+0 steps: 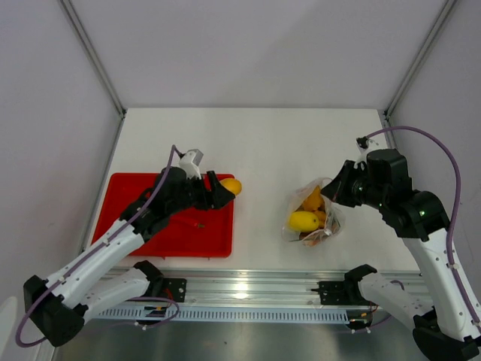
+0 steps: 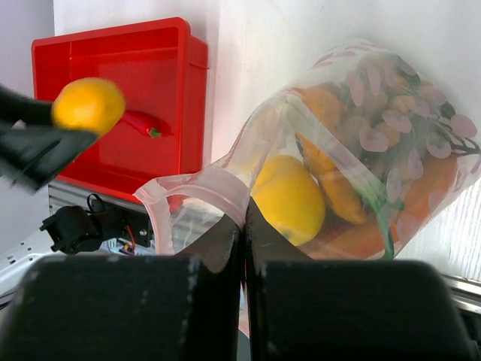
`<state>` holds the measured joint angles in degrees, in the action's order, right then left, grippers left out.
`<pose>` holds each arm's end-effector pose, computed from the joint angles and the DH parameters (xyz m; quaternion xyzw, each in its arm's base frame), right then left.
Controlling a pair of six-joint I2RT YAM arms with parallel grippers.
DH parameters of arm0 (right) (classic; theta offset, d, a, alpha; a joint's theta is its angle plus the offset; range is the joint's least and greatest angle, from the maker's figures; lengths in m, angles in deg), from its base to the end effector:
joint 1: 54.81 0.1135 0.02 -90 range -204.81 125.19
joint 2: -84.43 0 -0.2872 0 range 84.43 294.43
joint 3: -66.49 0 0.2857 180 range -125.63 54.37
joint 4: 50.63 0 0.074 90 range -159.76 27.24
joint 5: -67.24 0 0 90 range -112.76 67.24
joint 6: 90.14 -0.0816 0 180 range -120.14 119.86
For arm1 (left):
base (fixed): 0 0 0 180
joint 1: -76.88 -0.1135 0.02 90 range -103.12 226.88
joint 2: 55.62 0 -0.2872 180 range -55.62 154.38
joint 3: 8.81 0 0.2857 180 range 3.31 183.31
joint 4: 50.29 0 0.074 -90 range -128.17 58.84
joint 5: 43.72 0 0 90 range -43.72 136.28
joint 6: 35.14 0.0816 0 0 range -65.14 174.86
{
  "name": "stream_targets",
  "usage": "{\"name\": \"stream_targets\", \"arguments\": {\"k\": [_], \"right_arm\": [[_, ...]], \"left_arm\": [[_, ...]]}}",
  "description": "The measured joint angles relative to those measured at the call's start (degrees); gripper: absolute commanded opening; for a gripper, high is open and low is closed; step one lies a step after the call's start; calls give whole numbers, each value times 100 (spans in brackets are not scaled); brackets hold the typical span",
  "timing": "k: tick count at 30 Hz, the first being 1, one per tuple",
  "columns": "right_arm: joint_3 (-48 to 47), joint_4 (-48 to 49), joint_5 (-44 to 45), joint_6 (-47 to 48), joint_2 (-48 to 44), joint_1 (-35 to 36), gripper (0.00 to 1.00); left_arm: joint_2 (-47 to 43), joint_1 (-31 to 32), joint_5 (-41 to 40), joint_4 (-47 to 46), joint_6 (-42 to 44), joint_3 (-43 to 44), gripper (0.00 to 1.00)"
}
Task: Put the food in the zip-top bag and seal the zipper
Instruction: Place the fake vegetable in the zipper food storage bag.
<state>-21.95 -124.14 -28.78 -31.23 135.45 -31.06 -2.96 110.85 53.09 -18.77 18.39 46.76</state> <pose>0.1719 0.0850 0.4190 0.0332 0.8898 0.2500 0.3803 0.2162 -0.1573 0.2821 0.0116 0.8588 -0.3356 0.3868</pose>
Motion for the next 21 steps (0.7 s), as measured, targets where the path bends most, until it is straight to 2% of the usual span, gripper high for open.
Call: {"name": "stream_targets", "arguments": {"k": [4, 8, 14, 21], "right_arm": [[-48, 42, -52, -26, 138, 0, 0], [-98, 44, -74, -44, 205, 0, 0], [-107, 42, -92, -122, 205, 0, 0], [-107, 42, -96, -157, 205, 0, 0]], "left_arm": [[-199, 911, 221, -111, 210, 671, 0], [131, 1589, 448, -323, 358, 1471, 1], [1023, 2273, 603, -616, 501, 2057, 1], [1974, 2758, 723, -564, 492, 2588, 0]]}}
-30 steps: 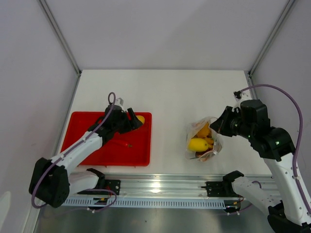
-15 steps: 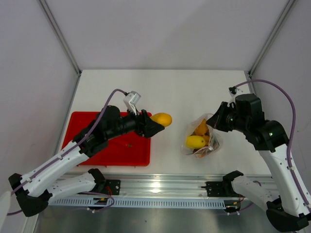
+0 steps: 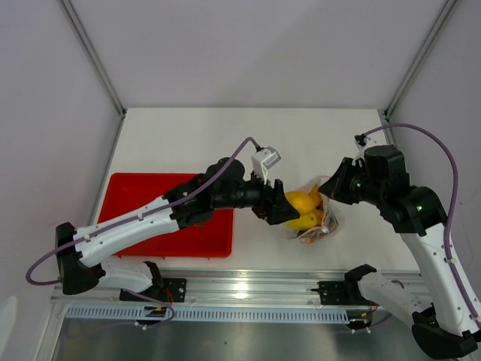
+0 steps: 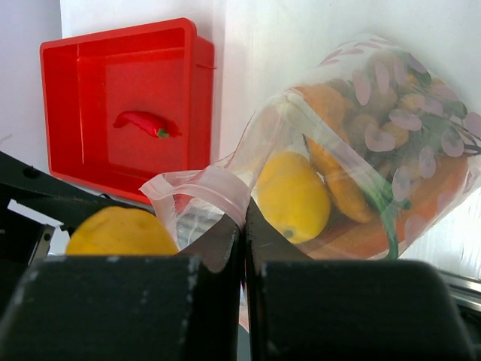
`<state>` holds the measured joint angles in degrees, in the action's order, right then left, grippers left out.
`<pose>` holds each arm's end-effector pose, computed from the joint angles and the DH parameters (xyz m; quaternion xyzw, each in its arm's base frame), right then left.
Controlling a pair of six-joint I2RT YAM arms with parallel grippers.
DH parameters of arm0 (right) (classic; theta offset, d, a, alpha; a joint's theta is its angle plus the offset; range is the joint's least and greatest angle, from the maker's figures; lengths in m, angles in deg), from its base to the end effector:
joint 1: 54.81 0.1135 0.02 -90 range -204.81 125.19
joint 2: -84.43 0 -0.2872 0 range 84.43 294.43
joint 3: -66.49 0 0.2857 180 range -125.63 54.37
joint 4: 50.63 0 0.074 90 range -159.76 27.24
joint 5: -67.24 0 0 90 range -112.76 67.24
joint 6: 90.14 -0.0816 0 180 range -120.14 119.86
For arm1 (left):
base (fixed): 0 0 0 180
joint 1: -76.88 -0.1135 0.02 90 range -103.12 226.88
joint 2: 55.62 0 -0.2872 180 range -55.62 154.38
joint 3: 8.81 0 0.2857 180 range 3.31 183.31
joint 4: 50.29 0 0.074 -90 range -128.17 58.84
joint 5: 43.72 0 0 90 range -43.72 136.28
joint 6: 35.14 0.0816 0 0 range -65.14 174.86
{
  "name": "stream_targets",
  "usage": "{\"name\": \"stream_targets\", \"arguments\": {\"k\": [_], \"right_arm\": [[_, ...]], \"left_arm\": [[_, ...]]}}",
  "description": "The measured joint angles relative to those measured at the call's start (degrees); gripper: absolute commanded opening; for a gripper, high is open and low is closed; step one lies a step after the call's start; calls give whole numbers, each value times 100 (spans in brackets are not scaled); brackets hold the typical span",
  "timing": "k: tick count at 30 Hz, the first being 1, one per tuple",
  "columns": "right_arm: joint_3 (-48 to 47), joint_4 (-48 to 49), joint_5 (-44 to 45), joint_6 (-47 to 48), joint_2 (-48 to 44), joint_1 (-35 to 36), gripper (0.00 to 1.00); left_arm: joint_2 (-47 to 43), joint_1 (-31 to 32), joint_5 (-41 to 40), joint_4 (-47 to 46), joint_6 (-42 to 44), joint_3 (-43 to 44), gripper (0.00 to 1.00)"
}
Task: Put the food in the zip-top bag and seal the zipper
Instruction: Place the fake vegetable in the zipper food storage bag.
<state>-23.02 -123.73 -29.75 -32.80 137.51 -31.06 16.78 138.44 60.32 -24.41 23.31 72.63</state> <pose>0.1806 0.0903 0.4202 0.0420 0.8914 0.2597 0.3690 0.1549 -0.3277 0.3878 0.2767 0.7510 -0.4969 0.3355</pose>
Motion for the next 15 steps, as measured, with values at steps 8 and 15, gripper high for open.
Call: {"name": "stream_targets", "arguments": {"k": [8, 15], "right_arm": [[-13, 0, 0, -22, -2, 0, 0], [-81, -11, 7, -33, -2, -15, 0]], "left_arm": [[817, 247, -496, 691, -249, 1038, 1], [1390, 446, -1038, 1390, -310, 1668, 3]]}}
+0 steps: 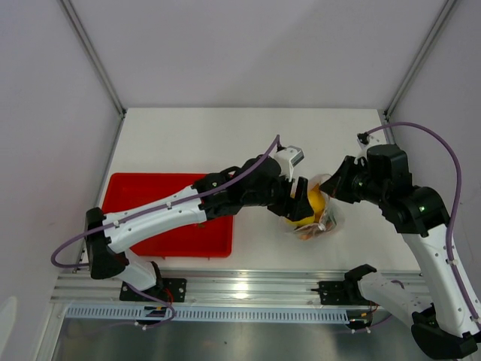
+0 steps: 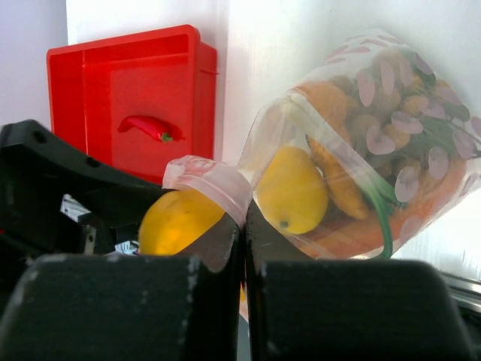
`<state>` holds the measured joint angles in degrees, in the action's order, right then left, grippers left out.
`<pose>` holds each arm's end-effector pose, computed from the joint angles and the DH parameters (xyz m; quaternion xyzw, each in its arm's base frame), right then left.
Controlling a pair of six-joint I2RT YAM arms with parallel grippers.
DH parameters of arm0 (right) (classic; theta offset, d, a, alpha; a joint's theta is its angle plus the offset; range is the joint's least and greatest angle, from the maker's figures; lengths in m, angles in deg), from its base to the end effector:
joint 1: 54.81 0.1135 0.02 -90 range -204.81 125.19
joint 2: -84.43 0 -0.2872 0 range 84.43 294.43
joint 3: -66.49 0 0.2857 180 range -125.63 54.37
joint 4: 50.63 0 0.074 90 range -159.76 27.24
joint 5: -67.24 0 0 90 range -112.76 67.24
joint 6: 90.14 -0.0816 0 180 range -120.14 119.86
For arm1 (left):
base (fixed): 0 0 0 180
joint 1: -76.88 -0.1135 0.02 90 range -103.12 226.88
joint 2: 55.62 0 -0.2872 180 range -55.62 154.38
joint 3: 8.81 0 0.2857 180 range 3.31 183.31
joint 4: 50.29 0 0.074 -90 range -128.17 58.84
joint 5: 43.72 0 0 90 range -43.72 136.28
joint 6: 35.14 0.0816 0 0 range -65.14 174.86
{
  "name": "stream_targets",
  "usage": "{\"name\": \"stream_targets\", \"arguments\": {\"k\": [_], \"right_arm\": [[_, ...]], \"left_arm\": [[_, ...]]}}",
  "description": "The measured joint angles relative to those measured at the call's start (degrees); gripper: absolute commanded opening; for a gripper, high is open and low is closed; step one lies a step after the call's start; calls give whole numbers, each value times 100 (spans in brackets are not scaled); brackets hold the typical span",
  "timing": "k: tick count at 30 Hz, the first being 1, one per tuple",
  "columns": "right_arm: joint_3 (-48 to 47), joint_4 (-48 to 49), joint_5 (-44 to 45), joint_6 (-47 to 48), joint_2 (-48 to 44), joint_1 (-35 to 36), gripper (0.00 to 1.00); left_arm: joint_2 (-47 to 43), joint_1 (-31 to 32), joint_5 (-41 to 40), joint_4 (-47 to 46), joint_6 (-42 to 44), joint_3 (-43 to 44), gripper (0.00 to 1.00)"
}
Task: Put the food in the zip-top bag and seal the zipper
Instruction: Place the fake vegetable in the zipper food storage bag.
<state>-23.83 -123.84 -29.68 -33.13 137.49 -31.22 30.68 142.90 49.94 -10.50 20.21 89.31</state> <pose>0.1796 0.0892 0.4250 0.0455 0.8884 0.2623 0.3739 0.1653 -0.3844 0.3857 0.2474 0.8202 -0.4139 0.3077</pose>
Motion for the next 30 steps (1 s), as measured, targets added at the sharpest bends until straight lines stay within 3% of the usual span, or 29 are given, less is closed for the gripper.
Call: {"name": "stream_targets", "arguments": {"k": [6, 7, 8, 11, 13, 14, 17, 25, 30], "right_arm": [[-74, 2, -4, -2, -7, 0, 0], [-76, 2, -7, -2, -7, 0, 0], [-79, 2, -7, -2, -7, 0, 0], [-79, 0, -4, -2, -7, 0, 0], [-79, -7, -2, -2, -7, 0, 0], [-79, -9, -2, -2, -7, 0, 0], [-79, -11, 0, -2, -7, 0, 0], [-81, -11, 17, 0, -7, 0, 0], [-96, 2, 15, 0, -7, 0, 0]], "left_arm": [[68, 22, -391, 245, -31, 13, 18], [94, 24, -431, 262, -37, 28, 25], [118, 26, -459, 271, -42, 39, 44], [208, 42, -498, 310, -44, 92, 64], [262, 59, -501, 350, -44, 149, 71], [273, 70, -503, 356, -42, 160, 82], [273, 103, -544, 426, -20, 166, 99], [125, 275, -1119, 763, 24, 160, 99], [-483, 402, -1663, 688, 70, -186, 100]]}}
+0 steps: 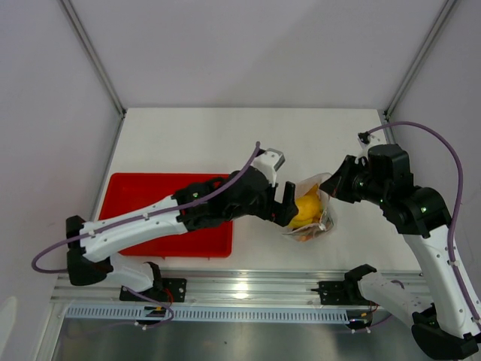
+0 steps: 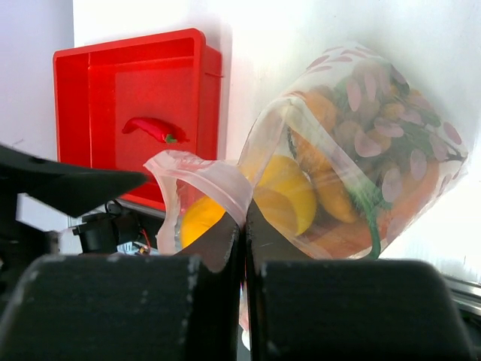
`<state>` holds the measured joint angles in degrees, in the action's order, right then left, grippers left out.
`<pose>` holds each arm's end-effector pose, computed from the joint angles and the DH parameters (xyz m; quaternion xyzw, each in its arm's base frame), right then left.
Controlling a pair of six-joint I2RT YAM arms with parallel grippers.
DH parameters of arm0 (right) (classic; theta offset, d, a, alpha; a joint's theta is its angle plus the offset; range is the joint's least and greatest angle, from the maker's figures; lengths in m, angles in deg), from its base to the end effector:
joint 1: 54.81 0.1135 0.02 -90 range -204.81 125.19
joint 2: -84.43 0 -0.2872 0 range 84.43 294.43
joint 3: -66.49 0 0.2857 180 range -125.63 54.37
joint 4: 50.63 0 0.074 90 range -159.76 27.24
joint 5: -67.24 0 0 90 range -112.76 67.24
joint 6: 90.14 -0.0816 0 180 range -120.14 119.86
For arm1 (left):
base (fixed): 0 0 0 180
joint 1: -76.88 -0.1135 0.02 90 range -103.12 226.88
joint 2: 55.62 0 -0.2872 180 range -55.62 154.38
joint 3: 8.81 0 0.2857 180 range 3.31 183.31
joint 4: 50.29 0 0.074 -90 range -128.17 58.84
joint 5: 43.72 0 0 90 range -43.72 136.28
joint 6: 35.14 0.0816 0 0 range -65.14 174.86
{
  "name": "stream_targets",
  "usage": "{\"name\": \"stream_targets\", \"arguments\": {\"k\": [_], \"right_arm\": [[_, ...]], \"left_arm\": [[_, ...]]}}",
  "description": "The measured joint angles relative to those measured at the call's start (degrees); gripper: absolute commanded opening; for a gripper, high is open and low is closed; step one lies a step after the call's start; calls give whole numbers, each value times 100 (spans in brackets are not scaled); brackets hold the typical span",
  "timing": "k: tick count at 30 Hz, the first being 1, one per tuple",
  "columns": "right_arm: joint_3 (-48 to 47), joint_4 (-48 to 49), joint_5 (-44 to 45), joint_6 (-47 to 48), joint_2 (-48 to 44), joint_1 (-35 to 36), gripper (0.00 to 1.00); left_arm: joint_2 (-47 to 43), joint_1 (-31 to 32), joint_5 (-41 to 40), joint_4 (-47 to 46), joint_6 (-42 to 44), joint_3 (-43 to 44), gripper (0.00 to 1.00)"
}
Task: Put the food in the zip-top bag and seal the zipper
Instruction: Place the fake vegetable in the zipper food storage bag, then pick up the fake vegetable from the bin.
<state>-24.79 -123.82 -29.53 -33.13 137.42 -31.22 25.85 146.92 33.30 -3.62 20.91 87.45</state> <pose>0.1781 0.0883 0.4312 0.0453 0.8843 0.2649 0.3818 0.1483 -0.3547 0.3894 0.2168 0.8428 -0.3194 0.3750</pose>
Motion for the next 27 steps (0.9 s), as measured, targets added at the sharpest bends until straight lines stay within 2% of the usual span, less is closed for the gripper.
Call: {"name": "stream_targets", "arguments": {"k": [6, 11, 13, 16, 19, 23, 27], "right_arm": [[-22, -2, 0, 0, 0, -2, 0], [-103, -15, -13, 2, 0, -11, 0], [-120, -15, -20, 4, -2, -11, 0], [-122, -24, -20, 28, -2, -11, 0], [-122, -39, -22, 52, -2, -11, 0], [-122, -39, -26, 66, -2, -11, 0], [-122, -39, -48, 66, -7, -15, 0]], "left_arm": [[-1062, 9, -603, -212, 15, -745, 97], [-1609, -111, -890, -216, -17, -1259, 94], [-1834, -382, -839, -162, -81, -1556, 94], [-2267, -1115, -656, 4, -227, -2129, 100], [-2763, -1803, -588, 199, -485, -2643, 99], [-3294, -2455, -702, 634, -933, -2973, 99], [-3342, -2979, -645, 815, -1126, -3042, 99]]}}
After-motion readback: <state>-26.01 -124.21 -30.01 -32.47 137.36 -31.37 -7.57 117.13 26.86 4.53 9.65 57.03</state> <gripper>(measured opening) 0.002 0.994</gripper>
